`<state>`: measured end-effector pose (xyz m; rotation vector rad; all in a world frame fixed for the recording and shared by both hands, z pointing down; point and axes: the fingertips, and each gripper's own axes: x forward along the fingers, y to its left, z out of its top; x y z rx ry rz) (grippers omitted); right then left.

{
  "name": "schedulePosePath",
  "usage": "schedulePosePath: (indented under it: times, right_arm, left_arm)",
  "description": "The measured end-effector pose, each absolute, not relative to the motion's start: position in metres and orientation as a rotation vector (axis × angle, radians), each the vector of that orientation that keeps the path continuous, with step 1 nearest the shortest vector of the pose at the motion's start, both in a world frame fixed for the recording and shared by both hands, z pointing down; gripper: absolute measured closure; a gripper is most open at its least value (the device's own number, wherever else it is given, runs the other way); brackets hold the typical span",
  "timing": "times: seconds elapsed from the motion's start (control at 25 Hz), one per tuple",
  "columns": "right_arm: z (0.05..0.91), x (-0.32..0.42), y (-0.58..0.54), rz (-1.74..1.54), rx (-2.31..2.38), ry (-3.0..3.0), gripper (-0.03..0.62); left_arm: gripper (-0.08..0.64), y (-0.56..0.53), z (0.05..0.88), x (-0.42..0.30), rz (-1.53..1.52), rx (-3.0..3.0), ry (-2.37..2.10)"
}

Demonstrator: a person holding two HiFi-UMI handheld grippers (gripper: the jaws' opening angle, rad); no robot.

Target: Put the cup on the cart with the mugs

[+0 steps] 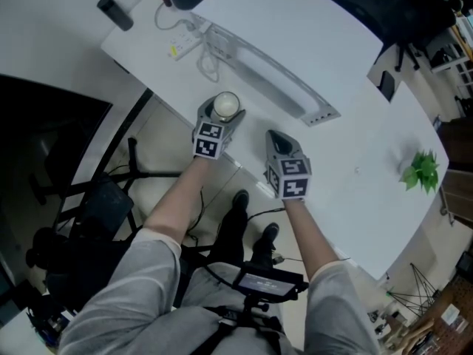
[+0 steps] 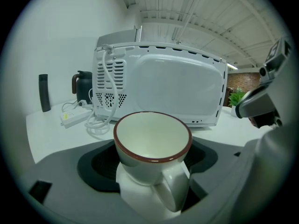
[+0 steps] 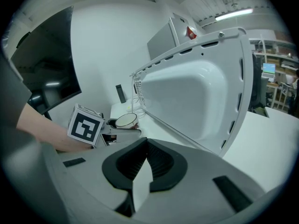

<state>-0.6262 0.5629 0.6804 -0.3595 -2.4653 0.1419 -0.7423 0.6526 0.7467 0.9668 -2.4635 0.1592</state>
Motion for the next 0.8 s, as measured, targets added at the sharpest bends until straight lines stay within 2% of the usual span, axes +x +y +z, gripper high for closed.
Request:
schedulePosePath:
  times: [0.32, 0.8]
  right_arm:
    - [0.667, -0.619, 0.557, 0.135, -0.373, -2.472, 0.584]
    - [0.604, -0.588, 0.559, 0.120, -0.505, -2.528, 0.584]
  left_arm:
    - [0.160, 0.653, 0.705, -0.725, 0.144, 1.038, -2.434]
    - [0.160, 0.648, 0.598, -0.650, 0.134, 1.159, -2.416]
